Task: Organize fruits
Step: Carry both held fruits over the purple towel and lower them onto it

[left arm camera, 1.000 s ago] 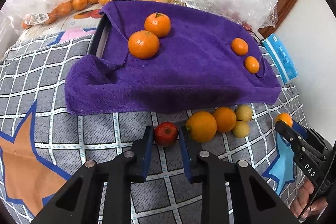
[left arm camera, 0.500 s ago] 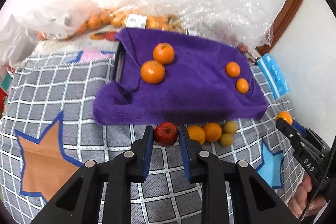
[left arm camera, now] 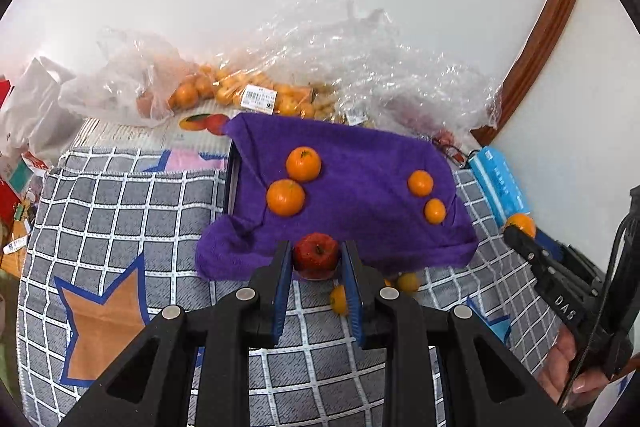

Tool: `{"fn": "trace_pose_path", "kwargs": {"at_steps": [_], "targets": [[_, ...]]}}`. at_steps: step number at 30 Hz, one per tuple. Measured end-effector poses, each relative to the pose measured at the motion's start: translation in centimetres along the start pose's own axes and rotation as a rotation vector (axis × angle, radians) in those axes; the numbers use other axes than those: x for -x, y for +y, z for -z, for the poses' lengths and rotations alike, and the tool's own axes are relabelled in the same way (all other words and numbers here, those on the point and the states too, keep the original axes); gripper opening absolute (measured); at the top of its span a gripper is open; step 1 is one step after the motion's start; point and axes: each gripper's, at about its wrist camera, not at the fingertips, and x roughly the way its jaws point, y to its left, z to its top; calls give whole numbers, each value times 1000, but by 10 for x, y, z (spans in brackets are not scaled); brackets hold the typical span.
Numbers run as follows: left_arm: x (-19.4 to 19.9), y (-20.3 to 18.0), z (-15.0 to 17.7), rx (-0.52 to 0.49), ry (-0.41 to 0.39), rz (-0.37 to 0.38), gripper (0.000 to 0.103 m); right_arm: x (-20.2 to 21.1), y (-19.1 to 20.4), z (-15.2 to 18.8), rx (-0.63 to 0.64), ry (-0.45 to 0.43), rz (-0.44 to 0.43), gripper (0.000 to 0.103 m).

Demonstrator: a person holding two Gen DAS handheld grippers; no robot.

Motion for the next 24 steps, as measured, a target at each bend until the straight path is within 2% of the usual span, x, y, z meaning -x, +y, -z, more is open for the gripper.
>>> {"fn": "trace_pose_path", "kwargs": {"at_steps": [12, 24], "targets": [[7, -9, -9, -24, -25, 11, 24, 6, -3, -12, 6, -34, 13, 36], [-5, -8, -18, -24, -19, 4, 24, -9, -7, -15, 4, -16, 19, 36]]}}
